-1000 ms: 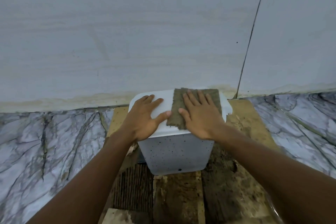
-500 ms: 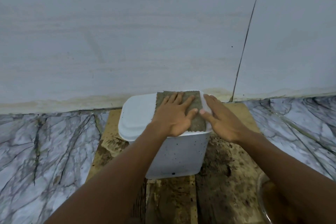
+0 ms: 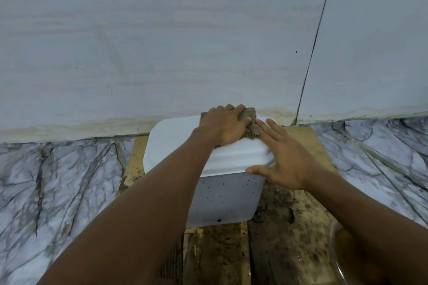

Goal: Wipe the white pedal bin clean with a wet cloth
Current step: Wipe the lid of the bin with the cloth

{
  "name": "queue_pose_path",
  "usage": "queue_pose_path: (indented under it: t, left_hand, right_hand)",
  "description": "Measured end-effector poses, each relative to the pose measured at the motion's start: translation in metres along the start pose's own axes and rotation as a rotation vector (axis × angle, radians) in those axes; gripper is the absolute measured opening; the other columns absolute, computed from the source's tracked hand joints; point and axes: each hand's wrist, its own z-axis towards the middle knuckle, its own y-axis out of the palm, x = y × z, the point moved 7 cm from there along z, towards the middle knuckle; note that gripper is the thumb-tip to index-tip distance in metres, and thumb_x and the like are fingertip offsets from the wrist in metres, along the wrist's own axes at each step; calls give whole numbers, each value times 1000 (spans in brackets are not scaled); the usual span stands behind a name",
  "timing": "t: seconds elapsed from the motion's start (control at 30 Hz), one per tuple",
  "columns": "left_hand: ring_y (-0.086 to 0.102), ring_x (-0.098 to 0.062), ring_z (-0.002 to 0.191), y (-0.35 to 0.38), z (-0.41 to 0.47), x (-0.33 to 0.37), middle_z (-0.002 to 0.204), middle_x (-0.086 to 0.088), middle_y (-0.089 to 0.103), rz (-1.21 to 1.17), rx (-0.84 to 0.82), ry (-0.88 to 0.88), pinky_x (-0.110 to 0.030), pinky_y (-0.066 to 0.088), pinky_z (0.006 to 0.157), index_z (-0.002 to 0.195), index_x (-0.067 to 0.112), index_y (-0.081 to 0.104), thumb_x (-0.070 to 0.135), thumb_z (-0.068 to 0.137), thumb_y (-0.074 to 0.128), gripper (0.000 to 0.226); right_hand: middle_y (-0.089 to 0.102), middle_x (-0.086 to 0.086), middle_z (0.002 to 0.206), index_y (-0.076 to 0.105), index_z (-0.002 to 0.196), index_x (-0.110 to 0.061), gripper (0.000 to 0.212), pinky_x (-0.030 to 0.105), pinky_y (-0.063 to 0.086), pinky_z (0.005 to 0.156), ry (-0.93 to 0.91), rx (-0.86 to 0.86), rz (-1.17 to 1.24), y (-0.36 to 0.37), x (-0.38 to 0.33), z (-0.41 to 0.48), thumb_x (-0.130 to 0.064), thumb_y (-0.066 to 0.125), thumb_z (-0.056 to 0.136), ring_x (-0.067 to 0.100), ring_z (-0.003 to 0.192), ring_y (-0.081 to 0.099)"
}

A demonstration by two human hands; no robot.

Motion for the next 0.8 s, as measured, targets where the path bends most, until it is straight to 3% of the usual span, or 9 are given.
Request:
queue_pose_path:
  t: [0.23, 0.43, 0.63, 0.73, 0.8]
  left_hand:
    - [40, -33, 140, -20, -48, -91, 156, -8, 44, 16, 71, -228, -45, 26, 117, 155, 24, 36, 61, 104, 24, 64]
    - [35, -34, 143, -20, -73, -122, 157, -10, 39, -19, 117, -328, -49, 30, 118, 155, 18, 34, 61, 104, 26, 67]
    - [37, -35, 144, -13, -37, -68, 160, -10, 40, 35, 30, -170, -52, 23, 120, 157, 24, 32, 58, 105, 23, 63]
    - [53, -33, 127, -14, -11, -41, 144, -10, 56, -25, -21, -143, -46, 37, 100, 143, 23, 49, 59, 105, 23, 59]
    - [57, -30, 115, -15, 1, -34, 132, -8, 63, -41, -31, -151, -42, 37, 88, 129, 23, 58, 60, 104, 21, 58]
  right_hand:
    - [-11, -11, 165, 1, 158, -26, 111, 31, -1, 123, 26, -23, 25, 1, -3, 0, -83, 44, 73, 8, 151, -16]
    - [-10, -10, 165, 2, 158, -25, 113, 28, -3, 121, 24, -30, 8, 1, -5, -3, -82, 50, 73, 9, 151, -15]
    - [-12, -3, 166, -3, 159, -20, 109, 32, -6, 120, 36, -25, -85, 2, -10, -1, -79, 44, 79, 17, 152, -18]
    - [-18, 5, 165, -12, 157, -13, 105, 39, -10, 122, 42, -64, -195, 2, -17, 2, -70, 43, 87, 23, 151, -20]
    - [-25, 8, 162, -20, 154, -12, 104, 46, -10, 124, 13, -79, -252, 2, -22, 5, -69, 38, 89, 21, 149, -27]
